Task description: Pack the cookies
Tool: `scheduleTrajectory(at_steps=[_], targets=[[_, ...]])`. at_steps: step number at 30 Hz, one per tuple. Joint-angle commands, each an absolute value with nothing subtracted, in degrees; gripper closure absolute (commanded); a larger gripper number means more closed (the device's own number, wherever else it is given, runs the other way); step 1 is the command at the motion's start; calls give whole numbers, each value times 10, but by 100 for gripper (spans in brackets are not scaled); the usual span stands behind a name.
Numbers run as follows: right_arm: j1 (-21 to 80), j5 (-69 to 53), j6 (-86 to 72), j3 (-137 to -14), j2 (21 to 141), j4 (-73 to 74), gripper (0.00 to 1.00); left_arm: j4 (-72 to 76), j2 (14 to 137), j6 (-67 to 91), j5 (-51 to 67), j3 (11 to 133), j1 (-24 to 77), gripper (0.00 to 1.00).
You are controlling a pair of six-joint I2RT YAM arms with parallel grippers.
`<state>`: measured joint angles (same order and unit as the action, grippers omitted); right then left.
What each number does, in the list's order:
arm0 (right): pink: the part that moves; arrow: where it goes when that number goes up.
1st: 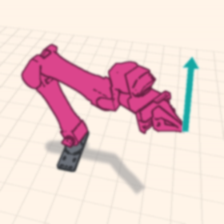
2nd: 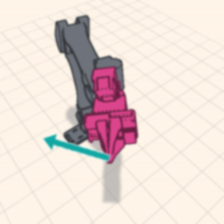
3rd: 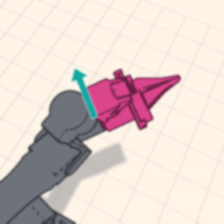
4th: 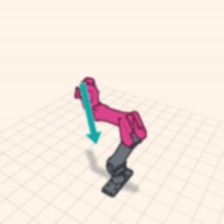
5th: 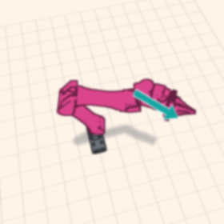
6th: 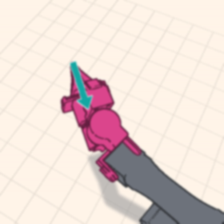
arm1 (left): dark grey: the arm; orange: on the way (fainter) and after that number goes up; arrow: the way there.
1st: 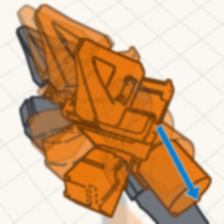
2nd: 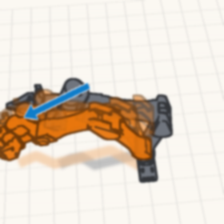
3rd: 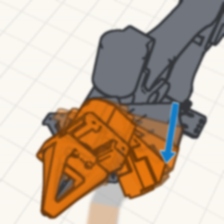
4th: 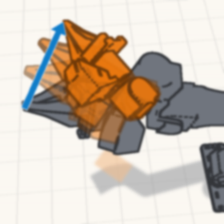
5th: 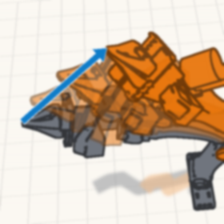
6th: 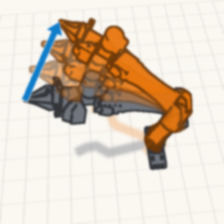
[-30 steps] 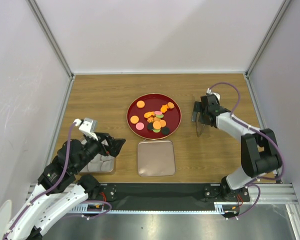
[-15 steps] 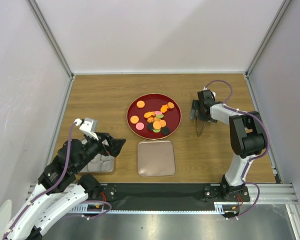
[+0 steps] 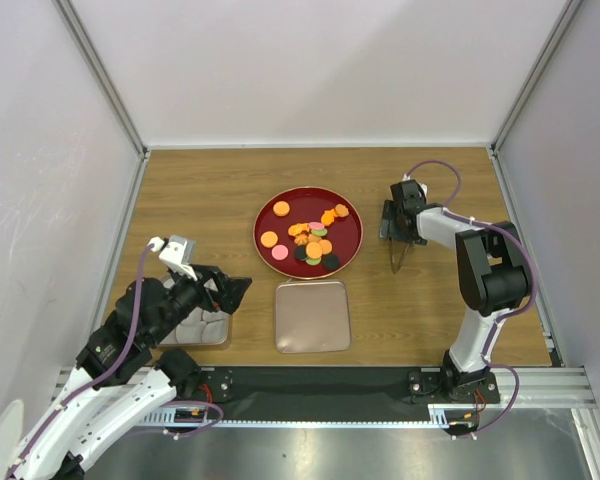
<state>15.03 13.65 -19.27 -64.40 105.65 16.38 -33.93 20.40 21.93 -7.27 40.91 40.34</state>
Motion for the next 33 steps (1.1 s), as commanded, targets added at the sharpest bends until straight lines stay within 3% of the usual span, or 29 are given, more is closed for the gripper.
scheduleTrajectory(at_steps=[1, 3, 7, 25, 33], targets=[[147, 140, -192, -654, 1065, 171, 24, -318, 211, 208, -68, 405, 401, 0], [147, 141, -192, -654, 1056, 173, 32, -318, 211, 209, -68, 406, 402, 0], [149, 144, -188, -657, 1023, 189, 38, -318, 211, 208, -68, 405, 402, 0], [214, 93, -172, -679, 836, 275, 46, -319, 200, 210, -71, 405, 401, 0], [315, 99, -172, -687, 783, 310, 49, -320, 198, 212, -78, 406, 401, 0]])
